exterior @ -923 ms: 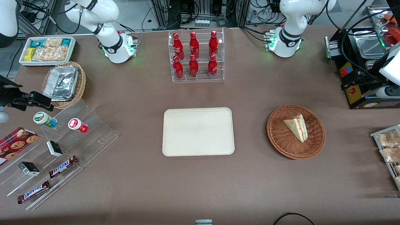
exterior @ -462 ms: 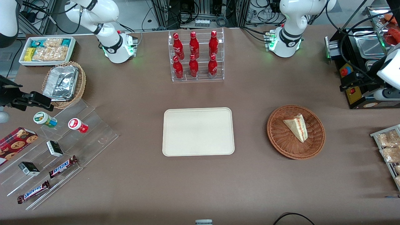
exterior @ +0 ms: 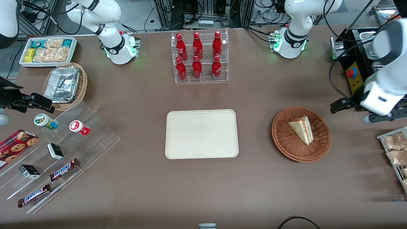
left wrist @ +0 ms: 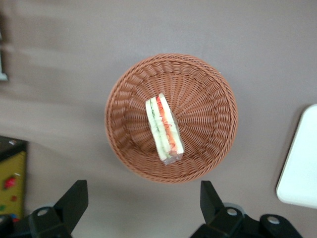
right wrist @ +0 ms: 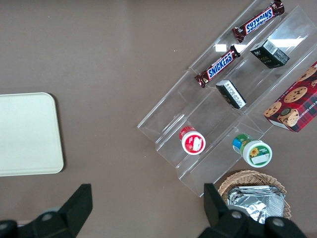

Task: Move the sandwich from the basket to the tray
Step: 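Move the left gripper down over the sandwich in the wicker basket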

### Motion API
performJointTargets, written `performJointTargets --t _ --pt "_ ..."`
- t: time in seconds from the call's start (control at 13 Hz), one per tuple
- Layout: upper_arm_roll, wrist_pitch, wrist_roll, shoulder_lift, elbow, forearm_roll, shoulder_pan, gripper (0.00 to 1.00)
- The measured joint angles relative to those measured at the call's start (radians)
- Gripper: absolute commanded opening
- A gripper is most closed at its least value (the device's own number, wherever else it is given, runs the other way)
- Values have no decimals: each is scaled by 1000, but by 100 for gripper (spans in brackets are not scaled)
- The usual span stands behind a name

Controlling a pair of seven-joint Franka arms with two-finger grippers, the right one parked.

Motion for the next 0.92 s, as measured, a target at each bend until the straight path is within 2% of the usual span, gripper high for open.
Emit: performJointTargets --t 0.31,0.62,0.92 --pt "-32 168 -151 2 -140 0 -4 100" --pt "-40 298 -168 14 -259 0 -4 100" --pt "-40 379 -196 79 -302 0 -4 100"
